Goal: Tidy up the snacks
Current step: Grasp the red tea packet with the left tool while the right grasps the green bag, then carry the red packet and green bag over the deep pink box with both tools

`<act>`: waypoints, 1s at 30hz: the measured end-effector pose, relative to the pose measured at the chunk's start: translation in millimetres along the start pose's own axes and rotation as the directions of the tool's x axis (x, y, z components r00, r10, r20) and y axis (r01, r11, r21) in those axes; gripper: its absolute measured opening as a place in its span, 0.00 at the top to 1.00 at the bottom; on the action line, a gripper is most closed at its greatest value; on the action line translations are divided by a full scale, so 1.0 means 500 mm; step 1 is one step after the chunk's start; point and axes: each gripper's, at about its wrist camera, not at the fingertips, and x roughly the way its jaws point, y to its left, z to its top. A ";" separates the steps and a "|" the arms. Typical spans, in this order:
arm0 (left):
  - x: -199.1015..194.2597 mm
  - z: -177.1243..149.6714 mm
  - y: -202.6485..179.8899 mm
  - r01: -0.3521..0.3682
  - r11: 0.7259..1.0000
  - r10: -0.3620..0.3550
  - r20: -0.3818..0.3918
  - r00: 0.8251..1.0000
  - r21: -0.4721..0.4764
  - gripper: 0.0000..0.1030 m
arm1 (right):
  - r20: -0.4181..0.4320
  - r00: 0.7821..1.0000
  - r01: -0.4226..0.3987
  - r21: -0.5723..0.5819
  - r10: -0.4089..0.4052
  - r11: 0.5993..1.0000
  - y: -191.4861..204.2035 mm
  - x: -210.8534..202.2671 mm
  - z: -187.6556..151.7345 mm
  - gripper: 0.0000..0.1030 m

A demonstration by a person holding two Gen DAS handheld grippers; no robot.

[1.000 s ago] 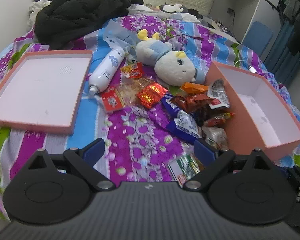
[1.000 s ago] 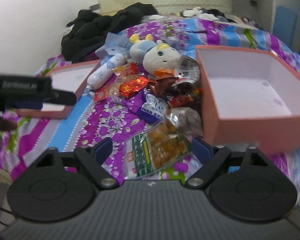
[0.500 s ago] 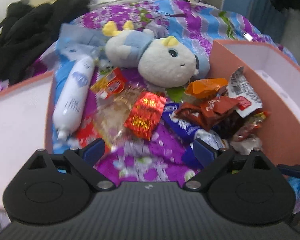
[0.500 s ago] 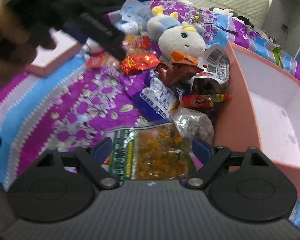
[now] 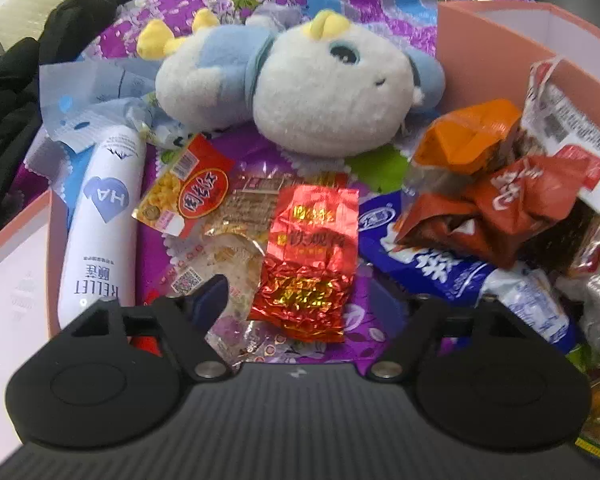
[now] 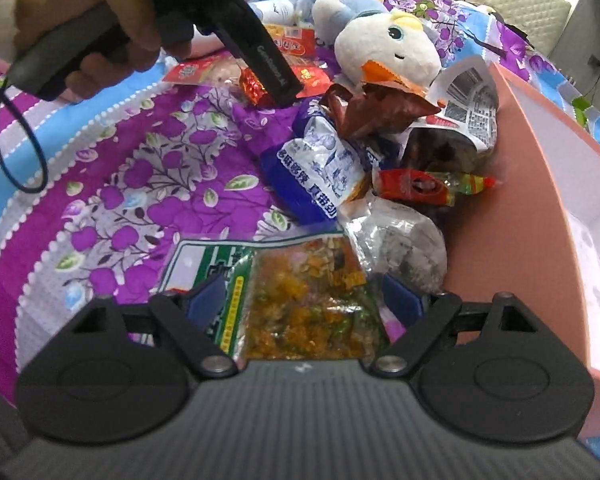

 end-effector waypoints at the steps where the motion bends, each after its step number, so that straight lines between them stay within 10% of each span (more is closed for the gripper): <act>1: 0.006 -0.002 0.002 0.003 1.000 -0.003 -0.007 1.000 -0.003 0.31 | -0.004 1.000 -0.005 0.009 0.005 1.000 -0.001 0.001 0.000 0.17; 8: -0.005 -0.012 0.004 0.014 1.000 -0.014 -0.001 1.000 -0.027 0.44 | -0.009 1.000 -0.016 0.046 0.016 0.999 -0.012 -0.005 0.005 0.40; 30: -0.317 -0.127 -0.046 -0.001 0.945 0.018 0.048 0.999 -0.327 0.44 | 0.115 0.993 -0.039 0.182 0.018 0.982 -0.002 -0.151 -0.030 0.48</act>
